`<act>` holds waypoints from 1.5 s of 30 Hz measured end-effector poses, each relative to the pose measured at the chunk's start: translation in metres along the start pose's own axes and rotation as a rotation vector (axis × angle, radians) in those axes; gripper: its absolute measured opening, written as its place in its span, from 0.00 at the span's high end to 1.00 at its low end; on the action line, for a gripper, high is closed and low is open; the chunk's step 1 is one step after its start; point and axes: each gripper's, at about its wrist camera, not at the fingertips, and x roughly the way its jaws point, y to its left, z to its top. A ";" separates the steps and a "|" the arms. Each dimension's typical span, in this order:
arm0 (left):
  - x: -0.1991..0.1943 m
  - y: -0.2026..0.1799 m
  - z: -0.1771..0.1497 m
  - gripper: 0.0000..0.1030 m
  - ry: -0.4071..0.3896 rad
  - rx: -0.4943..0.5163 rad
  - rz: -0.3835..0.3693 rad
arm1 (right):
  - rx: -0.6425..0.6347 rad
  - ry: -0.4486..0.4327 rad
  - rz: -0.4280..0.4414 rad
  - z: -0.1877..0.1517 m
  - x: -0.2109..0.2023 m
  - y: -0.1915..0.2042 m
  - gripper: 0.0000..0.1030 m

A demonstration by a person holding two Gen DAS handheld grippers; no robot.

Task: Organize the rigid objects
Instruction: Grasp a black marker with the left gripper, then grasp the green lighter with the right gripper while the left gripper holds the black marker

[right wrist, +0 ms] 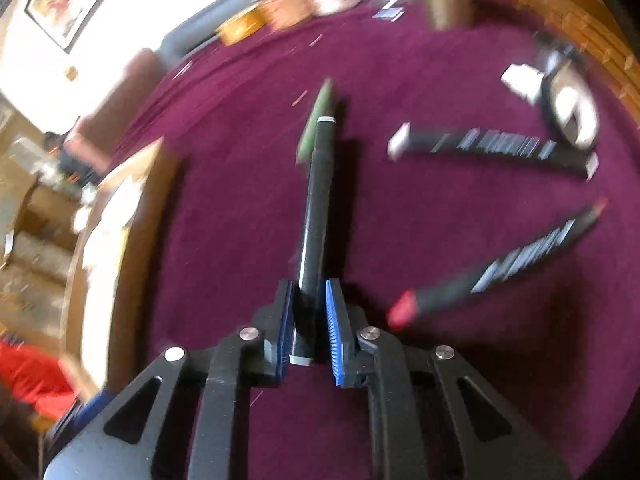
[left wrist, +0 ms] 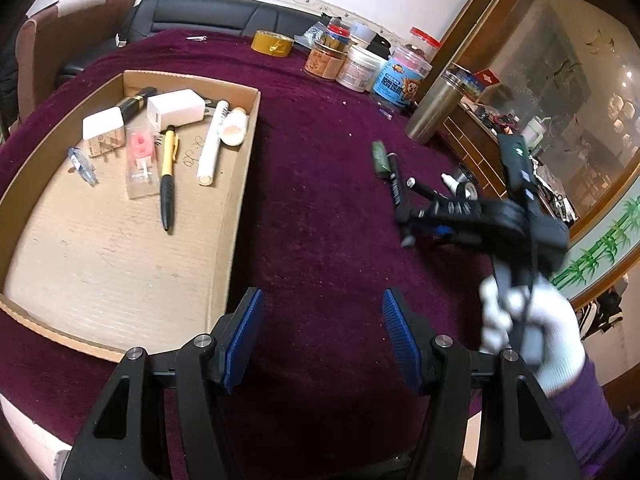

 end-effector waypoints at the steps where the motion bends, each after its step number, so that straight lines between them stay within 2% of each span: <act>1: 0.001 -0.001 0.000 0.46 0.005 0.001 -0.004 | -0.028 0.013 0.019 -0.009 -0.001 0.007 0.85; 3: 0.004 -0.005 -0.001 0.46 0.016 0.009 -0.011 | -0.080 0.049 0.054 -0.018 -0.001 0.016 0.85; 5: 0.003 -0.008 -0.002 0.46 0.017 0.020 -0.010 | -0.097 0.040 0.075 -0.020 -0.011 0.014 0.85; 9: 0.002 -0.010 -0.002 0.46 0.018 0.028 -0.004 | -0.095 -0.074 0.066 -0.011 -0.047 -0.004 0.84; 11: 0.007 -0.013 0.000 0.46 0.034 0.034 -0.009 | -0.067 -0.132 0.052 -0.011 -0.066 -0.021 0.78; 13: 0.013 -0.017 0.003 0.46 0.052 0.047 -0.015 | -0.038 -0.171 0.021 -0.013 -0.078 -0.040 0.73; 15: 0.022 -0.026 0.010 0.46 0.060 0.076 -0.011 | -0.005 -0.188 0.003 -0.012 -0.082 -0.054 0.73; 18: 0.043 -0.043 0.024 0.46 0.062 0.132 0.035 | 0.041 -0.191 0.003 -0.018 -0.085 -0.073 0.73; 20: 0.064 -0.052 0.036 0.46 0.090 0.148 0.034 | 0.054 -0.197 -0.003 -0.018 -0.087 -0.078 0.73; 24: 0.109 -0.068 0.050 0.46 0.139 0.193 0.104 | 0.060 -0.209 -0.014 -0.021 -0.092 -0.084 0.73; 25: 0.119 -0.070 0.052 0.48 0.151 0.205 0.122 | 0.063 -0.211 -0.013 -0.022 -0.094 -0.086 0.73; 26: 0.120 -0.073 0.053 0.61 0.124 0.221 0.146 | 0.064 -0.212 -0.013 -0.018 -0.092 -0.084 0.73; 28: 0.120 -0.072 0.052 0.88 0.131 0.227 0.147 | 0.059 -0.215 -0.016 -0.018 -0.094 -0.086 0.73; 30: 0.113 -0.064 0.050 0.89 0.138 0.198 0.126 | 0.056 -0.212 -0.021 -0.018 -0.093 -0.091 0.73; 35: 0.099 -0.049 0.040 0.89 0.131 0.161 0.134 | 0.065 -0.191 0.008 -0.009 -0.079 -0.091 0.73; 40: 0.108 -0.061 0.042 0.83 0.099 0.217 0.165 | 0.036 -0.184 0.033 0.006 -0.072 -0.069 0.73; 41: 0.109 -0.061 0.044 0.89 0.098 0.215 0.155 | 0.028 -0.181 0.037 0.012 -0.071 -0.063 0.73; 45: 0.093 -0.046 0.043 0.88 0.101 0.125 0.049 | -0.023 -0.167 0.008 0.032 -0.061 -0.042 0.73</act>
